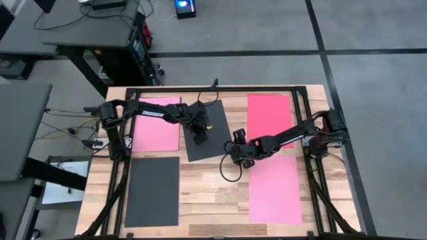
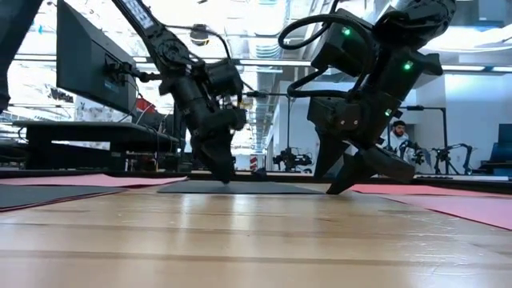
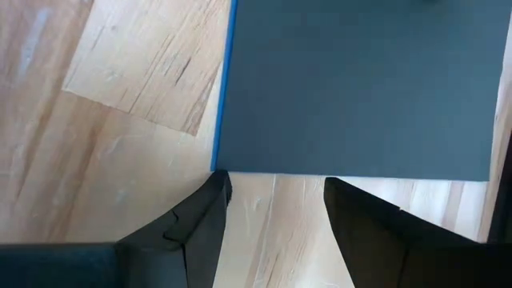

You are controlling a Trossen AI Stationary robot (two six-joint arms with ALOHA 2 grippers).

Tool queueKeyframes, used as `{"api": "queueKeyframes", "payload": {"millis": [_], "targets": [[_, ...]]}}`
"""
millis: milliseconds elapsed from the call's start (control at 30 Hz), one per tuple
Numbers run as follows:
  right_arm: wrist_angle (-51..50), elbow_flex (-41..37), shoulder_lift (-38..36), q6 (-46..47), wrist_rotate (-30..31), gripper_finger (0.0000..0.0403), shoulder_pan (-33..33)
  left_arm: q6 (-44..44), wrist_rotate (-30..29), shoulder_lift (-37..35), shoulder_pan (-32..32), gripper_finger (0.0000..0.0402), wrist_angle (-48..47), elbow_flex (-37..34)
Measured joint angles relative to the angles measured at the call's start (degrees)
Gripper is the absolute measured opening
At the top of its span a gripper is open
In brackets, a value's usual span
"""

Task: Organize paper
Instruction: Move the black paper to the bottom middle of the table

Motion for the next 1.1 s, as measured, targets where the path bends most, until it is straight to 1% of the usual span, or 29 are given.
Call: {"api": "queueKeyframes", "payload": {"millis": [133, 267, 500, 733, 1100], "targets": [[-0.15, -0.02, 0.00, 1.41, -0.03, 0.0201, 0.07, -0.20, 0.79, 4.11, 0.00, 0.0200, 1.92, 0.31], [-0.20, -0.07, 0.00, 2.14, -0.07, 0.0201, 0.09, -0.77, 1.78, 5.38, 0.09, 0.0200, 2.32, 0.37], [-0.88, -0.07, 0.00, 2.93, 0.14, 0.0201, 1.58, -2.37, 1.52, 4.04, -0.15, 0.0200, 2.53, 0.05], [-4.14, -0.20, -1.25, 7.43, 0.75, 0.0201, 3.27, -2.85, 1.61, 2.65, -0.22, 0.0200, 1.22, -0.25], [-2.69, -0.24, -1.75, 6.47, -0.26, 0.0201, 3.34, -2.85, 1.60, 2.65, -0.31, 0.0200, 1.11, -0.24]]}}
